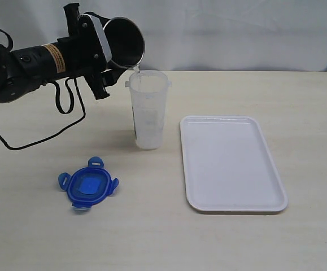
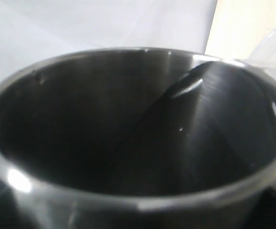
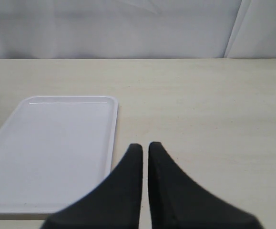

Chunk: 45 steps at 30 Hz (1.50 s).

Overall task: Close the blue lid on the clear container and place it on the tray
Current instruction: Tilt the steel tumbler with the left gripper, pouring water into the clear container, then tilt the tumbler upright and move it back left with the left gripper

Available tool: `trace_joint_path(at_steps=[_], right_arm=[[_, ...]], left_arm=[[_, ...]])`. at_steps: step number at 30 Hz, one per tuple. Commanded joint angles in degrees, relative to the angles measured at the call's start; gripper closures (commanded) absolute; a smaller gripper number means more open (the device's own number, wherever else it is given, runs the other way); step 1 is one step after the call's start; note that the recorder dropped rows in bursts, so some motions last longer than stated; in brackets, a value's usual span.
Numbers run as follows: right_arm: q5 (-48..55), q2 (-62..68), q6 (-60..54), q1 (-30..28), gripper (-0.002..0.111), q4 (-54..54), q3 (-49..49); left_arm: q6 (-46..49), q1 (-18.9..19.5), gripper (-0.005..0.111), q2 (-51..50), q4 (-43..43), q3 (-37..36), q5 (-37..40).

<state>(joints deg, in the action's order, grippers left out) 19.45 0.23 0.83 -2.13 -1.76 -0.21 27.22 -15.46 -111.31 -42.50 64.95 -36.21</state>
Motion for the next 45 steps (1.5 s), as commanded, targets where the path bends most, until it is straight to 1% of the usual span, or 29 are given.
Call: trace_joint_path(at_steps=[1,7,13,15,17,20,22,25,30,33,35,38,42,45], right_arm=[[-0.4,-0.2,0.0,-0.4,0.104,0.0,0.2],[-0.4,-0.2,0.0,-0.4,0.104,0.0,0.2],[-0.4,-0.2,0.0,-0.4,0.104,0.0,0.2],[-0.4,-0.2,0.0,-0.4,0.104,0.0,0.2],[-0.4,-0.2,0.0,-0.4,0.104,0.0,0.2],[-0.4,-0.2,0.0,-0.4,0.104,0.0,0.2],[-0.4,-0.2,0.0,-0.4,0.104,0.0,0.2],[-0.4,-0.2,0.0,-0.4,0.104,0.0,0.2],[-0.4,-0.2,0.0,-0.4,0.104,0.0,0.2],[-0.4,-0.2,0.0,-0.4,0.104,0.0,0.2],[-0.4,-0.2,0.0,-0.4,0.104,0.0,0.2],[-0.4,-0.2,0.0,-0.4,0.104,0.0,0.2],[-0.4,-0.2,0.0,-0.4,0.104,0.0,0.2],[-0.4,-0.2,0.0,-0.4,0.104,0.0,0.2]], left_arm=[[0.4,-0.3,0.107,0.9,1.2,1.1,-2.7],[1.6,-0.3,0.107,0.9,1.2,1.1,-2.7],[0.6,-0.3,0.107,0.9,1.2,1.1,-2.7],[-2.4,-0.3,0.107,0.9,1.3,1.1,-2.7],[-8.8,-0.3,0.107,0.9,1.3,1.1,-2.7],[-14.5,-0.3,0.107,0.9,1.3,1.1,-2.7],[-20.3,-0.3,0.107,0.9,1.3,1.1,-2.7],[-25.4,-0.3,0.107,0.9,1.7,1.1,-1.5],[-26.6,-0.3,0.107,0.9,9.9,1.1,4.9],[-27.2,0.8,0.107,0.9,12.8,1.1,5.7],[-29.4,1.6,0.107,0.9,14.9,1.1,4.9],[-35.1,4.3,0.107,0.4,15.2,1.1,1.9],[-44.5,8.6,0.107,-2.5,14.7,1.1,-6.4],[-46.1,10.9,0.107,-6.1,14.7,1.1,-12.1]])
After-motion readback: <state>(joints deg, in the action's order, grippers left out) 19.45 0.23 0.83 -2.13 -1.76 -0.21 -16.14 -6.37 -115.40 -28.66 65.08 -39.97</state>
